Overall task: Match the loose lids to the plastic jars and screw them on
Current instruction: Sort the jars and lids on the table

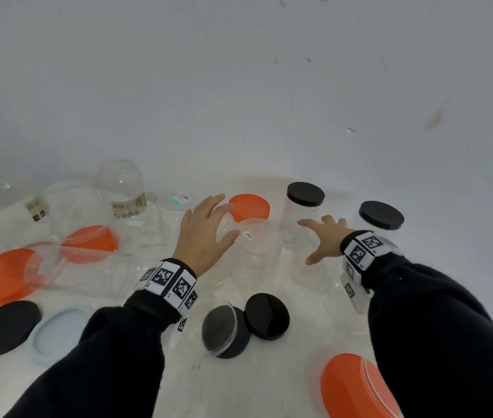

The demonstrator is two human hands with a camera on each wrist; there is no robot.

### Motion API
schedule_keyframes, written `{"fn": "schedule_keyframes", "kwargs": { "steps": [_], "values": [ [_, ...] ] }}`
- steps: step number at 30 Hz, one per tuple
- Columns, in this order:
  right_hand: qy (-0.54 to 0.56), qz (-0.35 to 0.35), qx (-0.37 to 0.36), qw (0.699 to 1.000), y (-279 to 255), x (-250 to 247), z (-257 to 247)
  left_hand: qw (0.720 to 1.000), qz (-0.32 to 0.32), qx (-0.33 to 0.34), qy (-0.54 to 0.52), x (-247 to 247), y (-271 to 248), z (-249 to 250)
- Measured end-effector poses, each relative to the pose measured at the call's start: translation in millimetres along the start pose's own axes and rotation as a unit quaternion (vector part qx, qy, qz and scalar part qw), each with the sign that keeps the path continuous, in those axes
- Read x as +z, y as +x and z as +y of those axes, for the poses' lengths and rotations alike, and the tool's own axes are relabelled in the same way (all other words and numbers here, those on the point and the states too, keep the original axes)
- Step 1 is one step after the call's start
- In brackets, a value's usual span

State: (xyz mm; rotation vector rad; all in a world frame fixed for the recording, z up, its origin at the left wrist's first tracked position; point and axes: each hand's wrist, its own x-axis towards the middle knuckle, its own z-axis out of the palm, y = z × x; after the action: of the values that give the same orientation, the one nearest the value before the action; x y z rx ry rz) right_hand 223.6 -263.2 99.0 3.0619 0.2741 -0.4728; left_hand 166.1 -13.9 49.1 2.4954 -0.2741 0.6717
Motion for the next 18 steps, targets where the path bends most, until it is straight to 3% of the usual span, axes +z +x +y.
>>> {"fn": "schedule_keyframes", "kwargs": {
  "steps": [4, 6, 8, 12, 15, 18],
  "values": [
    [0.036, 0.029, -0.005, 0.999, -4, 1, 4, 0.991, 0.099, 0.067, -0.058, -17, -15, 18],
    [0.054, 0.052, -0.010, 0.997, -9, 1, 6, 0.987, 0.098, 0.094, -0.081, -24, -30, 26],
    [0.074, 0.077, -0.016, 0.994, -15, -1, 7, 0.988, 0.024, 0.115, -0.098, -26, -48, 26],
    [0.102, 0.123, -0.020, 0.987, -30, -6, 9, 0.970, -0.196, 0.137, -0.051, -20, -71, 10],
    [0.123, 0.156, -0.009, 0.980, -42, -8, 12, 0.922, -0.369, 0.110, 0.029, -14, -78, 1],
    [0.148, 0.178, 0.000, 0.973, -52, -5, 15, 0.881, -0.463, 0.078, 0.058, -5, -84, -6]
  ]
}}
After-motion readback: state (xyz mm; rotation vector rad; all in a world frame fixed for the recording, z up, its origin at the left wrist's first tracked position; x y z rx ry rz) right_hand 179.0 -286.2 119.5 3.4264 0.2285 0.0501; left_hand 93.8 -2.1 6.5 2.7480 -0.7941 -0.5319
